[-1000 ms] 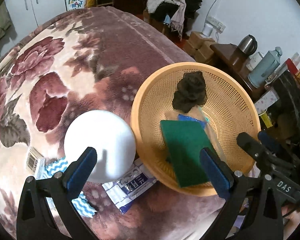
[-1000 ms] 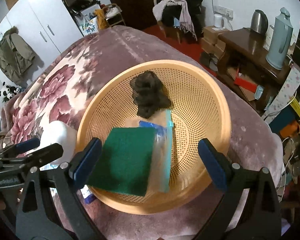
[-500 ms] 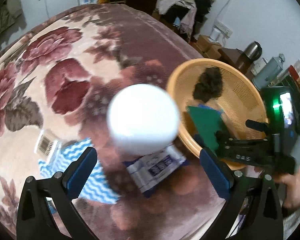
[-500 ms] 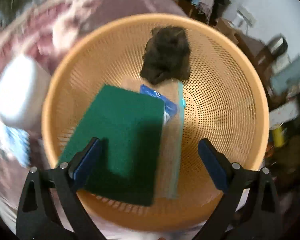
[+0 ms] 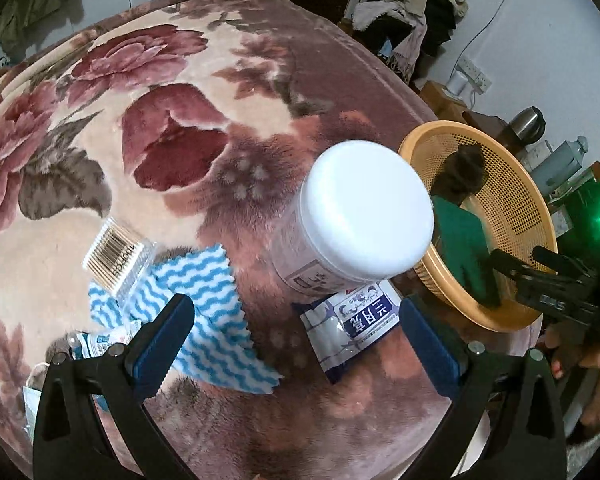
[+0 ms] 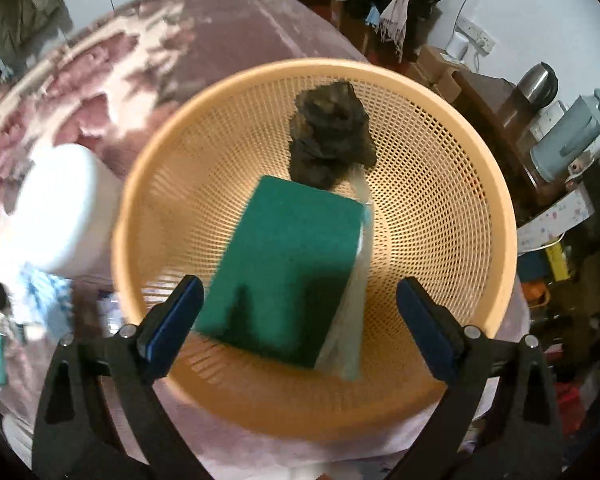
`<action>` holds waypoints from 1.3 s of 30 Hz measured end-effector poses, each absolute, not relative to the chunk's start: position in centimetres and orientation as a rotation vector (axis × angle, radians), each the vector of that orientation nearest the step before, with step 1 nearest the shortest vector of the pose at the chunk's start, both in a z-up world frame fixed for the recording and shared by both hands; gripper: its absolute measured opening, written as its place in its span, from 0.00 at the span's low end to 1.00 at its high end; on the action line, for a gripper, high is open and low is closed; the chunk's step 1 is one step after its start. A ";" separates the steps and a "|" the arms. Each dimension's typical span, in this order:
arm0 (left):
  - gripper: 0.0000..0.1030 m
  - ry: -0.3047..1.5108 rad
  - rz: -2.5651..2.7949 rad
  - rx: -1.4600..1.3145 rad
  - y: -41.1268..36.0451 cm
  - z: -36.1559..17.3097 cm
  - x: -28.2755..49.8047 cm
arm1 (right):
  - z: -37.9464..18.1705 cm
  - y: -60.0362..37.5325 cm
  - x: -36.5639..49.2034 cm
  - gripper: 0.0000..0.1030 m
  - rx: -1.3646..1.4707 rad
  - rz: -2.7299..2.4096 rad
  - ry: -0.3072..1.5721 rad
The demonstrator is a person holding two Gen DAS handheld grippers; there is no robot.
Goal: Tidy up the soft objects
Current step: 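Move both tools back over the blanket toward the mask and gauze pack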
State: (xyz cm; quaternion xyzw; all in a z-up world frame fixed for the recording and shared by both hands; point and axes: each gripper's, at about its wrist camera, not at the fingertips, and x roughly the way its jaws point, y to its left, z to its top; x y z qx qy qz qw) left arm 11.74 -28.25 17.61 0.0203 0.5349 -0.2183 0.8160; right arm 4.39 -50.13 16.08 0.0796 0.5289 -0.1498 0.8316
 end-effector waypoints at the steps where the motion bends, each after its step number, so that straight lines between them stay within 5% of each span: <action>1: 1.00 1.139 -0.467 0.038 -28.1 17.6 11.6 | 16.4 -49.9 4.3 0.95 0.184 -0.313 1.109; 16: 1.00 1.091 -0.342 -0.104 -16.6 18.2 11.7 | 21.5 -37.3 8.1 1.00 0.115 -0.100 0.923; 39: 0.99 1.191 0.016 -0.280 5.7 11.1 5.9 | 11.6 -19.8 10.6 1.00 0.025 0.219 1.145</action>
